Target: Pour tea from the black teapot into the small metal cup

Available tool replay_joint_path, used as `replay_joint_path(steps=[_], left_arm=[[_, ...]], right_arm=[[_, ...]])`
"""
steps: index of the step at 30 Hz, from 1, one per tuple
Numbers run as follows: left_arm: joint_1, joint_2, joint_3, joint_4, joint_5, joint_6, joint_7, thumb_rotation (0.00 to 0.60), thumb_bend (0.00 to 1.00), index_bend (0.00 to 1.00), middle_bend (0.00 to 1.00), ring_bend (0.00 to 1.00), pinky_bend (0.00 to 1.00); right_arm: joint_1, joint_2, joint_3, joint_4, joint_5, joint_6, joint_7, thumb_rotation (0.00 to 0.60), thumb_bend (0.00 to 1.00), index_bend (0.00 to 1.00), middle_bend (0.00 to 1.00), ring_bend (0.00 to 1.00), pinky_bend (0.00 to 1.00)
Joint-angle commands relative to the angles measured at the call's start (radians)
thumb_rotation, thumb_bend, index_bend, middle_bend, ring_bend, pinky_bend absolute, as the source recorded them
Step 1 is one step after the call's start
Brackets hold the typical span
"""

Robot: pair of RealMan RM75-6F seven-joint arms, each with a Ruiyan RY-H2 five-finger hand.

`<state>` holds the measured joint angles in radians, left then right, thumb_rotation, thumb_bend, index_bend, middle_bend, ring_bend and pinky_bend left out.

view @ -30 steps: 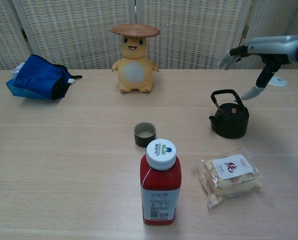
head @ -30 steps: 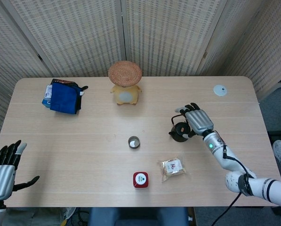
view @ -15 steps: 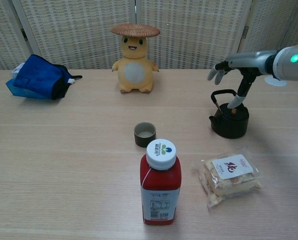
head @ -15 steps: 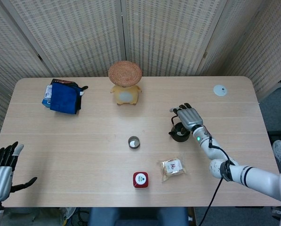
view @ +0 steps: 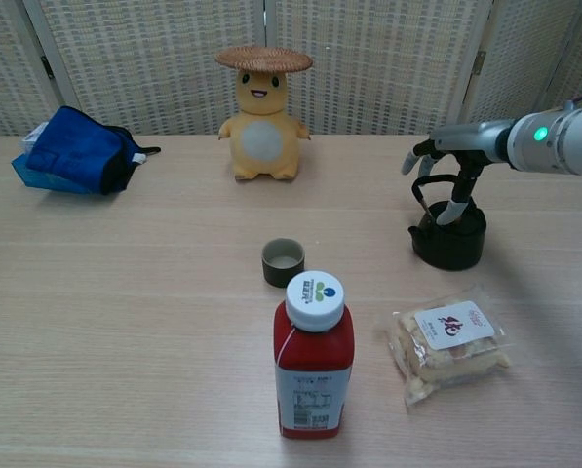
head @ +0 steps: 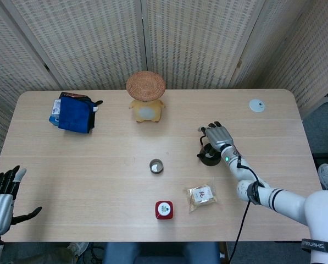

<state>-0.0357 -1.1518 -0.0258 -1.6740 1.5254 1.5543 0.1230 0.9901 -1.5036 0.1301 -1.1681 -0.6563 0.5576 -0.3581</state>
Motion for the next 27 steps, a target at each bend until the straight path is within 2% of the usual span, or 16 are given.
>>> replay_joint_path(steps=[1, 7, 11, 17, 27], left_arm=[[0.001, 0.000, 0.000, 0.000, -0.001, 0.000, 0.000, 0.505, 0.01, 0.00, 0.00, 0.00, 0.00], [0.006, 0.002, 0.001, 0.002, -0.002, 0.005, 0.000, 0.502, 0.01, 0.00, 0.00, 0.00, 0.00], [0.009, 0.003, 0.001, 0.003, -0.004, 0.008, -0.002, 0.502, 0.01, 0.00, 0.00, 0.00, 0.00], [0.011, 0.001, 0.001, 0.010, -0.002, 0.010, -0.010, 0.504, 0.01, 0.00, 0.00, 0.00, 0.00], [0.020, 0.001, 0.002, 0.019, 0.000, 0.021, -0.025, 0.503, 0.01, 0.00, 0.00, 0.00, 0.00]], right_arm=[[0.009, -0.012, -0.008, 0.014, 0.007, -0.008, 0.004, 0.590, 0.00, 0.18, 0.27, 0.08, 0.01], [0.015, -0.018, -0.015, 0.021, 0.006, -0.006, 0.017, 0.590, 0.00, 0.18, 0.29, 0.07, 0.01], [0.011, 0.008, -0.015, -0.020, -0.004, 0.012, 0.026, 0.590, 0.00, 0.18, 0.32, 0.07, 0.01], [-0.008, 0.073, -0.026, -0.124, -0.021, 0.054, 0.030, 0.590, 0.00, 0.18, 0.35, 0.09, 0.01], [-0.066, 0.221, -0.063, -0.377, -0.083, 0.177, 0.011, 0.590, 0.00, 0.18, 0.36, 0.14, 0.01]])
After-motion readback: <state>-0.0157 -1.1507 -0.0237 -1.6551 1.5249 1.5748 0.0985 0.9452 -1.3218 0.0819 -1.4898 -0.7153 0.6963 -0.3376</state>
